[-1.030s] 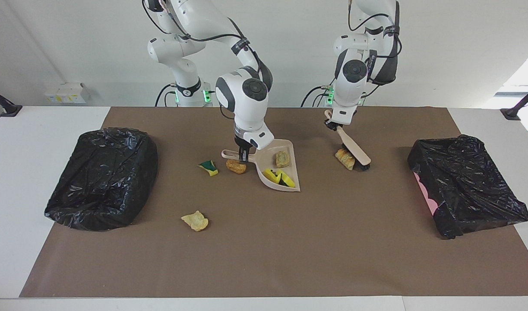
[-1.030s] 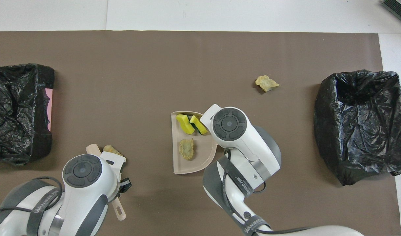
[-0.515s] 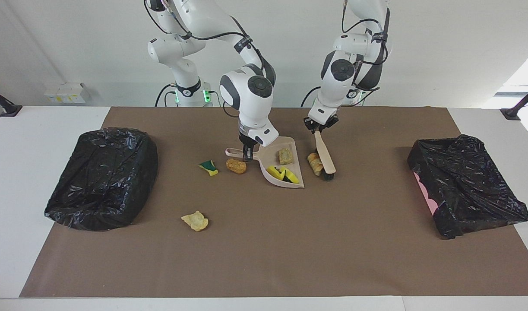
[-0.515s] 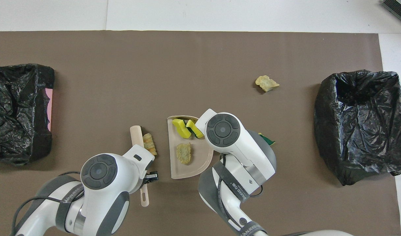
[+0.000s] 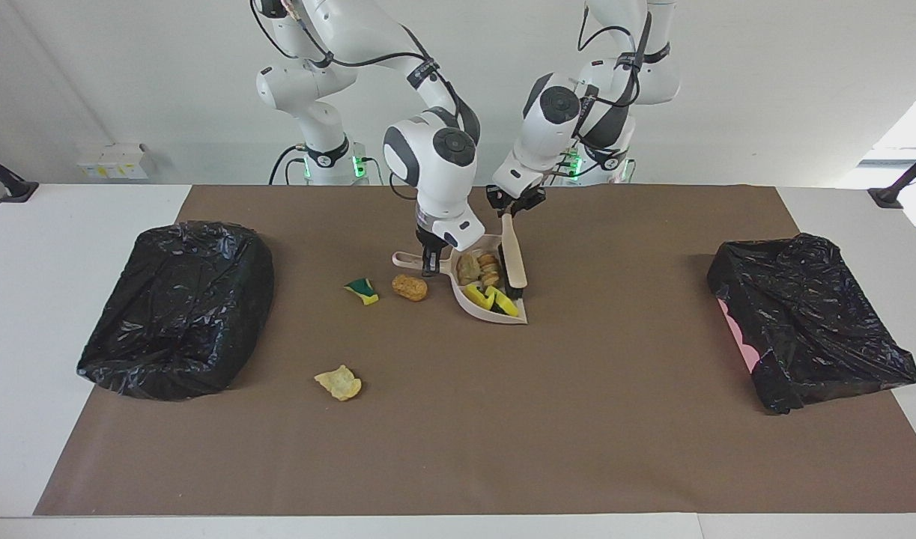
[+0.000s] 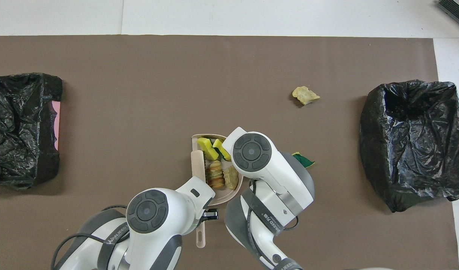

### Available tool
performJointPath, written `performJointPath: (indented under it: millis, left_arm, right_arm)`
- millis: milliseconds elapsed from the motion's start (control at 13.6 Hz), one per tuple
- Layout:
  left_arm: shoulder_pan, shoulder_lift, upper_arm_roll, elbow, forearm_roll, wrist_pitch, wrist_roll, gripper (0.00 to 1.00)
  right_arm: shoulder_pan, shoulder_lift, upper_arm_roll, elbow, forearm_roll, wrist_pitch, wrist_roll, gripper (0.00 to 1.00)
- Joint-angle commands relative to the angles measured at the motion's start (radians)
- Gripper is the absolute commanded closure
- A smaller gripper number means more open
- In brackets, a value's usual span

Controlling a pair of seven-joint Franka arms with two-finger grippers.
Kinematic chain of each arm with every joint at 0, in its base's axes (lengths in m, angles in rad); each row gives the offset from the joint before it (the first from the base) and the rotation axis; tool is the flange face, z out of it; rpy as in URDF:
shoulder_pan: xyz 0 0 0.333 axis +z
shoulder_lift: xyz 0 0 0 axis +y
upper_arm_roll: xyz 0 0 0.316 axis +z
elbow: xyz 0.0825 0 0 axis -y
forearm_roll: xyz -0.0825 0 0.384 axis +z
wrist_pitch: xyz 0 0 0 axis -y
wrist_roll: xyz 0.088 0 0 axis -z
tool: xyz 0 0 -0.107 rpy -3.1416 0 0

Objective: Sweep and dump trash in bin
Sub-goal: 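Sweep remaining debris into the dustpan with the left gripper's brush, then carry the loaded dustpan with the right gripper over the bin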

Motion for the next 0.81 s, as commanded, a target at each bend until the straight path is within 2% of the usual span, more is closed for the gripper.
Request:
performJointPath:
  millis: [0,221,368,736]
  left_arm:
    - [-0.005,0.014,0.011,0.045,-0.017,-0.05,0.001,1.0]
    - [0.01,-0.015,0.022,0.078,0.001,-0.169,-0.012,1.0]
    - [0.013,-0.039,0.039,0.068,0.015,-0.172,-0.016,1.0]
    - [-0.008,-0.102,0.021,0.003,0.017,-0.16,-0.075,1.0]
  right_arm:
    - [-0.004,-0.024,0.003,-0.002,-0.016,-0.038,0.02,1.0]
    - [-0.064,-0.052,0.003,0.026,0.0,-0.058,-0.012,1.0]
    - [-0.098,-0.078,0.003,0.028,0.001,-0.062,-0.041,1.0]
    - [-0.234,-0.078,0.002,0.107,0.08,-0.119,-0.308,1.0]
